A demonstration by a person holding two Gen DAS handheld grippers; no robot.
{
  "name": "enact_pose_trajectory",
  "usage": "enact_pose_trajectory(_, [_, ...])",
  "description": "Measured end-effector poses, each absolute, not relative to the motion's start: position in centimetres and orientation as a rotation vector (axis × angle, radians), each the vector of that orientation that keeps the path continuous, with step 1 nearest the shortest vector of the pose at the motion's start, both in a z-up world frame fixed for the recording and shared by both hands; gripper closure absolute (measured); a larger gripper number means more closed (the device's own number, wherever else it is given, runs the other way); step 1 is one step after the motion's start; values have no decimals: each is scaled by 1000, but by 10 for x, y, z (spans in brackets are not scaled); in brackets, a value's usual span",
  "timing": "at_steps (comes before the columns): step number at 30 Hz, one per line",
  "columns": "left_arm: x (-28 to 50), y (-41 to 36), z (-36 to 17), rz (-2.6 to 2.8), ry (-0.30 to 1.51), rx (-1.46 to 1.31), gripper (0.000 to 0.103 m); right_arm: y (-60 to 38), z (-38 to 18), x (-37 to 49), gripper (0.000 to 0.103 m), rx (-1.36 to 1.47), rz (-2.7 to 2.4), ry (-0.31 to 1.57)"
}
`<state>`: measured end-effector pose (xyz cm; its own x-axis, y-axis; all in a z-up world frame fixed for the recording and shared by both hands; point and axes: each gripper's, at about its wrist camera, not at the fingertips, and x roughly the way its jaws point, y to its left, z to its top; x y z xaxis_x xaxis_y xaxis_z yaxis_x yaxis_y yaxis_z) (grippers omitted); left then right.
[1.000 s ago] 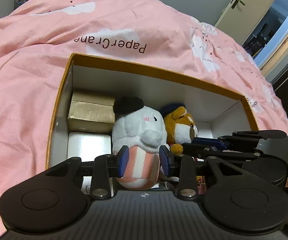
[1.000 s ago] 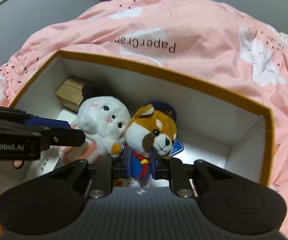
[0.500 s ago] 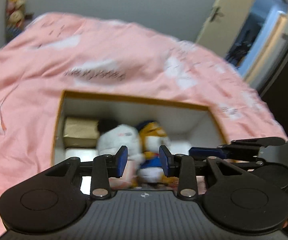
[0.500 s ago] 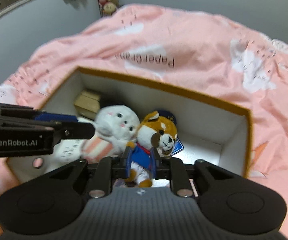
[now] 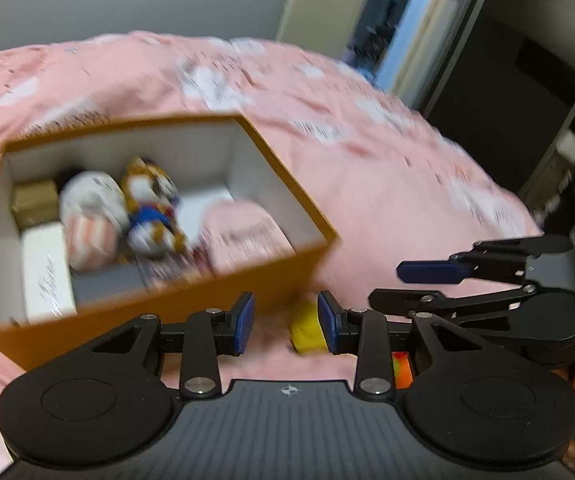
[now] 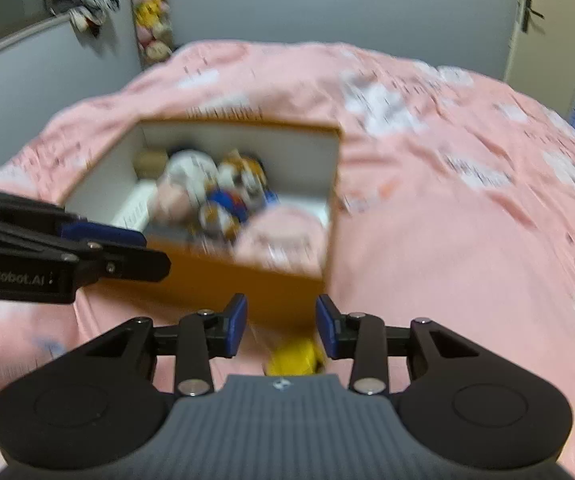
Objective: Organize objects
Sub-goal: 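Open both grippers and move them toward the yellow tape measure and orange toy, then grasp the orange crocheted toy with the right gripper while the left grasps the yellow tape measure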
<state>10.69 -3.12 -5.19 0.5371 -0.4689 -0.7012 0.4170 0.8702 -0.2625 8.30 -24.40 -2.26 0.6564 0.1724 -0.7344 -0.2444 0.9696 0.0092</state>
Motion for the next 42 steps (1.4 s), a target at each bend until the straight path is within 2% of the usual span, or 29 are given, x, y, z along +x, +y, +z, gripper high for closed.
enact_pose_trajectory(7, [78,-53,-71,-567,940,-3,63,-260,-57,34,61,-95,205,934])
enact_pose_trajectory(19, [74,-64,-69,-505,969,34,61,-271,-83,38,61,-16,240,957])
enact_pose_trajectory(29, [95,-60,-77,-488,1011,-22,61,-272,-54,41,63,-30,297,823])
enact_pose_trajectory(31, [102,-61,-75,-490,999,-24,53,-274,-49,50,65,-61,274,782])
enact_pose_trajectory(34, [115,-68,-76,-505,989,-8,50,-285,-54,65,65,-67,236,776])
enact_pose_trajectory(42, [133,-104,-109,-555,1015,92,40,-339,-80,86,66,197,222,820])
